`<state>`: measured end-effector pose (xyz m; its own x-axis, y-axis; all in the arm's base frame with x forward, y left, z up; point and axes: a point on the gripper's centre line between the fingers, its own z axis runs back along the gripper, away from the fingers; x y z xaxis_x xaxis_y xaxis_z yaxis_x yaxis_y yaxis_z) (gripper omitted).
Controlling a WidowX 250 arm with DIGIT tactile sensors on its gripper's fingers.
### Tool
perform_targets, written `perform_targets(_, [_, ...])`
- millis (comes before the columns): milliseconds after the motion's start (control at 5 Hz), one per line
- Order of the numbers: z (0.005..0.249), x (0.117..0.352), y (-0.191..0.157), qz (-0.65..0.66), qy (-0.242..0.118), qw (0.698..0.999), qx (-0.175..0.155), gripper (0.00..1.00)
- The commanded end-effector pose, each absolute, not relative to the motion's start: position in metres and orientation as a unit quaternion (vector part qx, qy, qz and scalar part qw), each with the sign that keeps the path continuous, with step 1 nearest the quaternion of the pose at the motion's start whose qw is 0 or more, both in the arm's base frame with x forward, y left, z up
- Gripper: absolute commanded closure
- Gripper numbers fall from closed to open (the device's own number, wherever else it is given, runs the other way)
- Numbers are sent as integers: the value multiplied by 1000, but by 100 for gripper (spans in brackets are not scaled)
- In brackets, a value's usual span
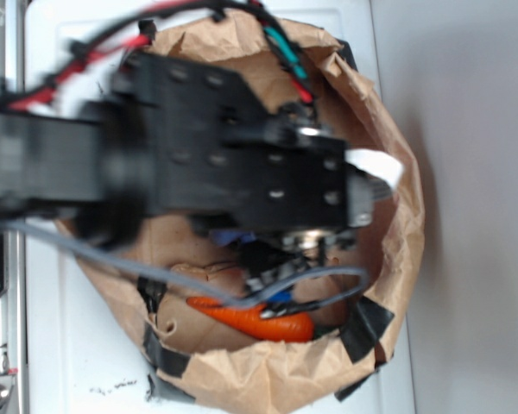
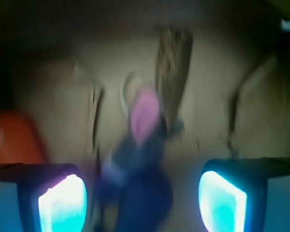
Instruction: Grab the wood chip.
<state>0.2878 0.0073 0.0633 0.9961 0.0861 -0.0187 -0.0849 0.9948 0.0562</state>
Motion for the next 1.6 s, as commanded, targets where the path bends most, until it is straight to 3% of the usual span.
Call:
perform_targets(0, [38,344,31,50,6,998,29,0])
perform_targets(200, [29,352,31,57,9,997,43,0])
perform_targets(400, [20,355,33,79,11,995,54,100])
perform_targets(600, [25,353,35,83,-6,995,62,100])
perform_targets(800, [40,342,35,82,-14,995,50,100])
perform_targets(1400, [107,273,36,26,-52,998,-32,100])
